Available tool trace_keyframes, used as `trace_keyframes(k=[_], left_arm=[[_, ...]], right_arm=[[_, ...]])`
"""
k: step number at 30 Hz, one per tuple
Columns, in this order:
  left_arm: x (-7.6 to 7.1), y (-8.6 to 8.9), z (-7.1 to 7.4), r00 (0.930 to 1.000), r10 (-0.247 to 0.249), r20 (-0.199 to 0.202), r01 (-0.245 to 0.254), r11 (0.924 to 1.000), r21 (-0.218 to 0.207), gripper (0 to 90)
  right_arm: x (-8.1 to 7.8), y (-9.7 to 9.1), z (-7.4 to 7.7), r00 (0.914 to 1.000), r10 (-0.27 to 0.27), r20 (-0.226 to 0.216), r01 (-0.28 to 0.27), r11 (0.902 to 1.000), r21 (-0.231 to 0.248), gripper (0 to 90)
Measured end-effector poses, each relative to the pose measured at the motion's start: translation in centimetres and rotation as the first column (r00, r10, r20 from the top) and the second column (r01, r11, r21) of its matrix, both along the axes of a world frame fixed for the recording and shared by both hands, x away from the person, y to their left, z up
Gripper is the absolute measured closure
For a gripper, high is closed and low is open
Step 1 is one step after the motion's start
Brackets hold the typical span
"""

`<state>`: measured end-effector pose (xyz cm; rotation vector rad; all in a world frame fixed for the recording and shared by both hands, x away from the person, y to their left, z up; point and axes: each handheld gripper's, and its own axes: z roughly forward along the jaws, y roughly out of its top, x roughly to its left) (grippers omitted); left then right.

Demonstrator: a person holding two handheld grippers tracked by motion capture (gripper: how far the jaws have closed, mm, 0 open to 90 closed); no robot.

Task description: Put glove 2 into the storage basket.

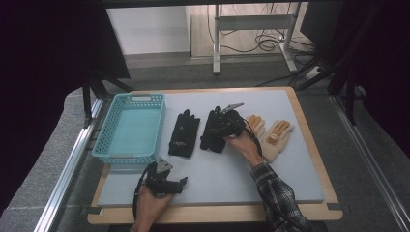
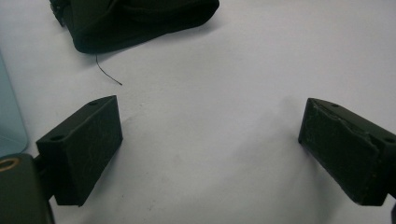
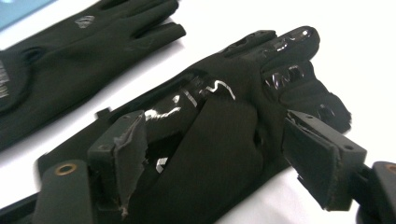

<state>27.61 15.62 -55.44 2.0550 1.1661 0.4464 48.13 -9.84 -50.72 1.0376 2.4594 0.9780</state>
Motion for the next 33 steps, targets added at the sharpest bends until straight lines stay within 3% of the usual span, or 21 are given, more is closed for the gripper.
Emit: trace_keyframes(k=[4,5,6,7,10,11,12,14,16,22,23,26,33], left_arm=[[0.0,0.0,0.0,1.0000,0.001,0.000,-0.001,1.0000,-0.001,6.5],[0.0,0.0,0.0,1.0000,0.001,0.001,-0.001,1.0000,-0.001,6.5],[0.0,0.0,0.0,1.0000,0.001,0.001,-0.001,1.0000,-0.001,6.5],[0.0,0.0,0.0,1.0000,0.001,0.000,-0.001,1.0000,-0.001,6.5],[0.0,0.0,0.0,1.0000,0.001,0.001,-0.001,1.0000,-0.002,6.6],[0.0,0.0,0.0,1.0000,0.001,0.000,-0.001,1.0000,-0.001,6.5],[0.0,0.0,0.0,1.0000,0.001,0.001,-0.001,1.0000,-0.002,6.5],[0.0,0.0,0.0,1.0000,0.001,0.001,-0.001,1.0000,-0.001,6.5],[0.0,0.0,0.0,1.0000,0.003,-0.001,-0.003,1.0000,-0.003,6.5],[0.0,0.0,0.0,1.0000,0.003,-0.001,-0.003,1.0000,-0.004,6.5],[0.0,0.0,0.0,1.0000,0.003,-0.001,-0.003,1.0000,-0.003,6.6],[0.0,0.0,0.0,1.0000,0.003,-0.001,-0.003,1.0000,-0.004,6.6],[0.0,0.0,0.0,1.0000,0.000,0.000,0.000,1.0000,0.001,6.6]], right_arm=[[1.1,1.1,-0.8,1.0000,-0.008,0.000,0.008,0.9995,-0.032,21.1],[1.5,1.7,-1.3,0.9999,-0.011,0.007,0.012,0.9966,-0.082,22.7],[1.5,1.7,-1.3,0.9999,-0.011,0.007,0.012,0.9966,-0.082,22.7],[1.6,2.0,-1.6,0.9998,-0.009,0.016,0.011,0.9942,-0.107,27.3],[1.7,2.0,-1.5,0.9999,-0.007,-0.012,0.006,0.9963,-0.086,43.8],[1.7,1.8,-1.3,0.9999,-0.007,-0.016,0.006,0.9959,-0.091,59.2],[1.7,1.8,-1.3,0.9999,-0.007,-0.016,0.006,0.9959,-0.091,59.2],[1.7,1.6,-1.2,0.9997,-0.007,-0.024,0.004,0.9959,-0.090,71.6],[1.7,1.4,-1.1,0.9993,-0.003,-0.037,0.000,0.9972,-0.075,78.1],[1.1,1.1,-0.3,0.9994,0.023,-0.024,-0.025,0.9968,-0.077,82.8],[0.9,0.6,0.2,0.9992,0.022,-0.032,-0.023,0.9986,-0.047,82.8],[0.5,0.2,0.9,0.9991,0.020,-0.037,-0.021,0.9995,-0.022,82.9],[-1.7,-0.7,3.9,0.9976,0.068,-0.010,-0.068,0.9961,0.056,82.8]])
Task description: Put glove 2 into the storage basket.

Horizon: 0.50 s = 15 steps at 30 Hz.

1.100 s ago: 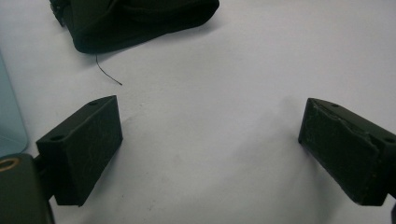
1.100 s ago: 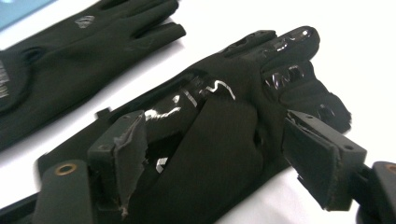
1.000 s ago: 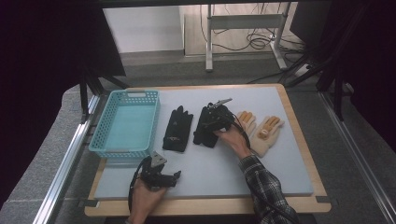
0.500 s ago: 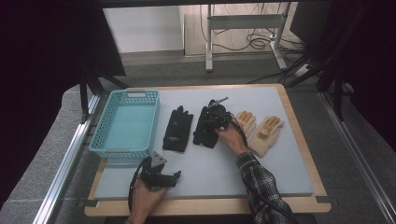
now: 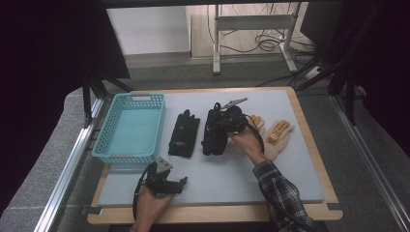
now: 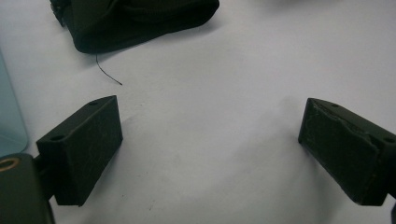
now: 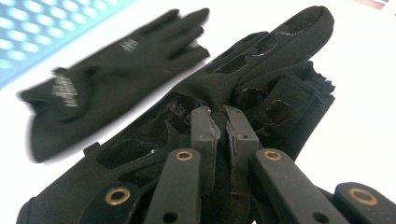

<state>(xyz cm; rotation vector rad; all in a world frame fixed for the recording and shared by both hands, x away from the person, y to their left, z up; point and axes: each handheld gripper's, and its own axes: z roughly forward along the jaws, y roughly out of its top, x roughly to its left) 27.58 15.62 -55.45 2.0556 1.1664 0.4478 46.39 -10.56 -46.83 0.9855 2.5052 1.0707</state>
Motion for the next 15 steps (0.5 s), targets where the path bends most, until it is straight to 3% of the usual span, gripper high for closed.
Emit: trace_keyframes(k=[8,13,14,15], left_arm=[[0.0,0.0,0.0,1.0000,0.001,0.002,-0.001,1.0000,-0.003,6.6],[0.0,0.0,0.0,1.0000,0.001,0.001,-0.001,1.0000,0.000,6.6],[0.0,0.0,0.0,1.0000,0.003,0.002,-0.003,1.0000,-0.003,6.6],[0.0,0.0,0.0,1.0000,0.003,0.003,-0.003,1.0000,-0.003,6.6]], right_arm=[[-4.9,-0.6,2.5,0.9977,0.067,0.010,-0.067,0.9970,0.040,82.6],[-8.6,-1.1,2.1,0.9947,0.103,-0.002,-0.102,0.9926,0.065,82.4],[-10.0,-1.3,1.7,0.9935,0.113,-0.005,-0.113,0.9913,0.068,82.4],[-10.0,-1.3,1.7,0.9935,0.113,-0.005,-0.113,0.9913,0.068,82.4]])
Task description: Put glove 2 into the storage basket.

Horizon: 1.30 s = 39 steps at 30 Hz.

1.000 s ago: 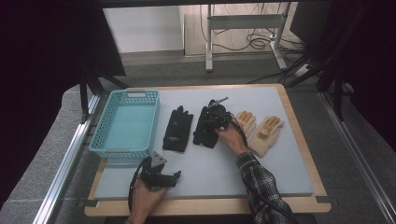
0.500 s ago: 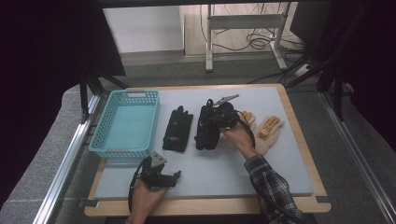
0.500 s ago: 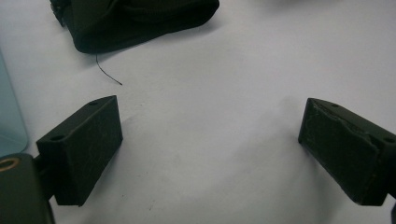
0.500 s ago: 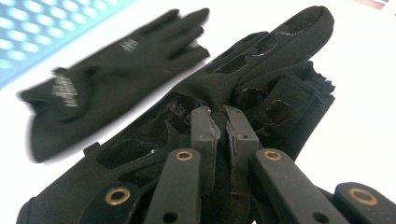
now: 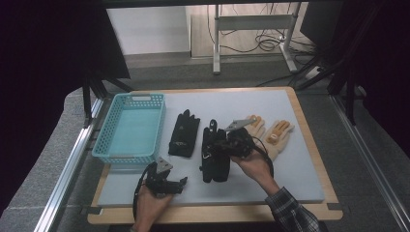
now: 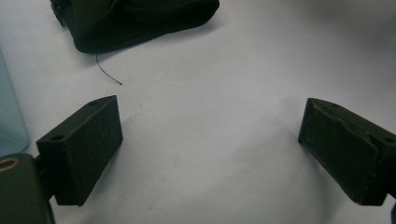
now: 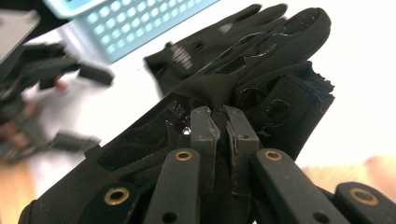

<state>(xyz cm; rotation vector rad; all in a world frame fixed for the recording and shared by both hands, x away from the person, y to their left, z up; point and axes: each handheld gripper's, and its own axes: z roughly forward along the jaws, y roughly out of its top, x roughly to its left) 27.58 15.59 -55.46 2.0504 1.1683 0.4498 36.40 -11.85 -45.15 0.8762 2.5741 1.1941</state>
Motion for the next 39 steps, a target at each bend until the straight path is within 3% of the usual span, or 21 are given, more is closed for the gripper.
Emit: trace_keyframes(k=[6,12,15,16,17,19,24,29,33,39], left_arm=[[0.0,0.0,0.0,1.0000,0.001,0.000,-0.001,1.0000,0.000,6.6],[0.0,0.0,0.0,1.0000,0.000,-0.002,0.000,1.0000,0.001,6.6],[0.0,0.0,0.0,1.0000,0.000,-0.002,0.000,1.0000,0.001,6.6],[0.0,0.0,0.0,1.0000,0.000,-0.002,0.000,1.0000,0.001,6.6],[0.0,0.0,0.0,1.0000,0.000,-0.003,0.000,1.0000,0.001,6.6],[0.0,0.0,0.0,1.0000,-0.001,-0.002,0.001,1.0000,0.003,6.6],[0.0,0.0,0.0,1.0000,0.000,-0.002,0.000,1.0000,0.000,6.6],[0.0,0.0,0.0,1.0000,-0.001,-0.002,0.001,1.0000,0.002,6.6],[0.0,0.0,0.0,1.0000,-0.002,-0.002,0.002,1.0000,0.001,6.6],[0.0,0.0,0.0,1.0000,0.000,-0.005,0.000,1.0000,-0.001,6.6]], right_arm=[[-3.0,-0.5,-2.5,0.9998,-0.016,0.013,0.017,0.9995,-0.029,82.3],[-3.3,-0.8,-5.5,0.9988,-0.046,-0.017,0.045,0.9978,-0.049,79.9],[-3.4,-1.0,-5.9,0.9988,-0.043,-0.023,0.042,0.9979,-0.050,67.5],[-3.4,-1.0,-5.9,0.9988,-0.043,-0.023,0.042,0.9979,-0.050,67.5],[-3.3,-1.3,-5.4,0.9986,-0.053,-0.005,0.053,0.9978,-0.040,59.9],[-3.1,-1.4,-4.9,0.9980,-0.063,0.010,0.063,0.9974,-0.034,55.6],[-1.5,-0.6,-3.7,0.9982,-0.055,0.023,0.056,0.9981,-0.028,45.9],[0.8,1.8,-2.9,0.9993,-0.023,0.028,0.023,0.9996,-0.014,40.3],[2.5,3.8,-2.6,0.9993,-0.009,0.036,0.010,0.9997,-0.024,38.4],[5.7,7.1,-3.4,0.9999,0.014,0.007,-0.013,0.9992,-0.039,40.6]])
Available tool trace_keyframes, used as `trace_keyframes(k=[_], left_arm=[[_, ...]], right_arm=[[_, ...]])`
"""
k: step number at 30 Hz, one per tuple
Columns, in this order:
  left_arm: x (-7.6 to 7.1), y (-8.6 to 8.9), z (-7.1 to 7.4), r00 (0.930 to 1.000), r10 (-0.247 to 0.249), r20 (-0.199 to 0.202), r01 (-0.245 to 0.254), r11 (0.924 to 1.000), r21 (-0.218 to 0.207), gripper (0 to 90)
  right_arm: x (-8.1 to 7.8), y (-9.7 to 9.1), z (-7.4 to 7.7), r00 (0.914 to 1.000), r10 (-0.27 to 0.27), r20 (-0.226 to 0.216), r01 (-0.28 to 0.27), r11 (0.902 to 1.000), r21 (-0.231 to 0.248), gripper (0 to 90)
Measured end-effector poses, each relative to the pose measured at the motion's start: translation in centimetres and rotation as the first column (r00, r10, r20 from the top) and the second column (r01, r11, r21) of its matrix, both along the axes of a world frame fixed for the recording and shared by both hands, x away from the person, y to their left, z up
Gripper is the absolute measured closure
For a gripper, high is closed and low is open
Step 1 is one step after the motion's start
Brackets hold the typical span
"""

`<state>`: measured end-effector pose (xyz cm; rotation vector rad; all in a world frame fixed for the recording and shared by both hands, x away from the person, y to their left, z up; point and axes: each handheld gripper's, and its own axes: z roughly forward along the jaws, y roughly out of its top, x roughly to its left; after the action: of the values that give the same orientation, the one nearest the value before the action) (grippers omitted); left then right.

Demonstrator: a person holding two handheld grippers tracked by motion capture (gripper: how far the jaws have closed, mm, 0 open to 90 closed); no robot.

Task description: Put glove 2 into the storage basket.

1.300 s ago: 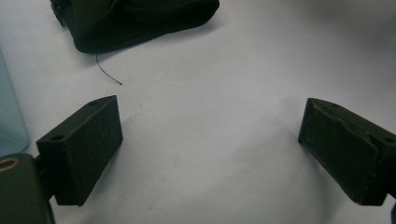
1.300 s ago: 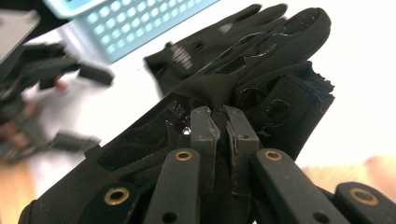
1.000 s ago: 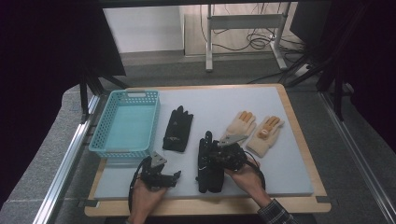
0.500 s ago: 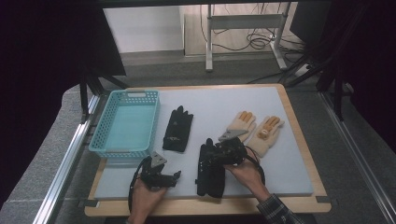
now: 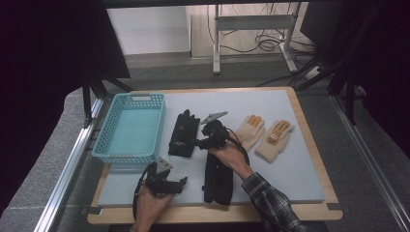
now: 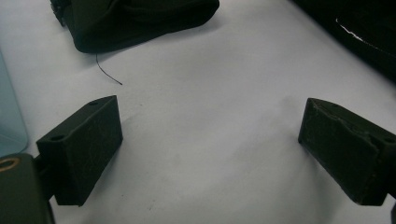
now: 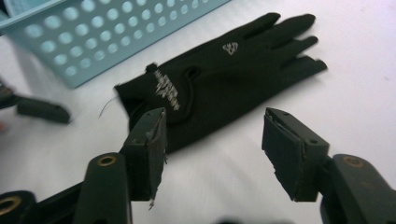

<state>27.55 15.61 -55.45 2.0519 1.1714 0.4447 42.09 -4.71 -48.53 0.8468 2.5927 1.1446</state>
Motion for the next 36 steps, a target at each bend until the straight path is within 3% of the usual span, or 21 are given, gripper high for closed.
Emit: trace_keyframes(k=[5,9,15,18,21,23,26,27,31,36], left_arm=[[0.0,0.0,0.0,1.0000,0.000,0.000,0.000,1.0000,-0.001,6.6],[0.0,0.0,0.0,1.0000,0.001,0.000,-0.001,1.0000,-0.003,6.6],[0.0,0.0,0.0,1.0000,0.001,0.001,-0.001,1.0000,-0.002,6.6],[0.0,0.0,0.0,1.0000,0.001,0.001,-0.001,1.0000,-0.002,6.6],[0.0,0.0,0.0,1.0000,0.001,0.001,-0.001,1.0000,-0.002,6.6],[0.0,0.0,0.0,1.0000,0.001,0.001,-0.001,1.0000,-0.002,6.6],[0.0,0.0,0.0,1.0000,0.001,0.000,-0.001,1.0000,-0.002,6.6],[0.0,0.0,0.0,1.0000,0.001,0.000,-0.001,1.0000,-0.001,6.6],[0.0,0.0,0.0,1.0000,0.000,0.000,0.000,1.0000,-0.001,6.6],[0.0,0.0,0.0,1.0000,0.001,0.001,-0.001,1.0000,-0.002,6.6]], right_arm=[[2.1,1.8,-0.8,1.0000,-0.002,-0.004,0.002,1.0000,0.002,46.8],[3.4,3.2,-1.6,0.9999,-0.009,-0.008,0.009,0.9999,-0.005,46.4],[4.9,5.1,-3.0,0.9996,-0.009,-0.028,0.008,0.9998,-0.020,32.4],[5.4,6.1,-3.7,0.9997,-0.003,-0.022,0.002,0.9986,-0.054,28.7],[5.4,6.9,-4.6,0.9999,-0.010,0.005,0.011,0.9929,-0.119,29.6],[5.1,7.2,-4.7,0.9992,-0.022,0.034,0.027,0.9901,-0.138,34.0],[5.1,7.5,-4.5,0.9992,-0.030,0.027,0.034,0.9869,-0.158,39.3],[5.1,7.5,-4.3,0.9991,-0.032,0.028,0.036,0.9855,-0.166,51.1],[4.7,7.7,-4.1,0.9997,-0.004,0.025,0.008,0.9851,-0.172,71.3],[4.6,7.5,-3.7,0.9997,0.006,0.023,-0.002,0.9853,-0.171,75.8]])
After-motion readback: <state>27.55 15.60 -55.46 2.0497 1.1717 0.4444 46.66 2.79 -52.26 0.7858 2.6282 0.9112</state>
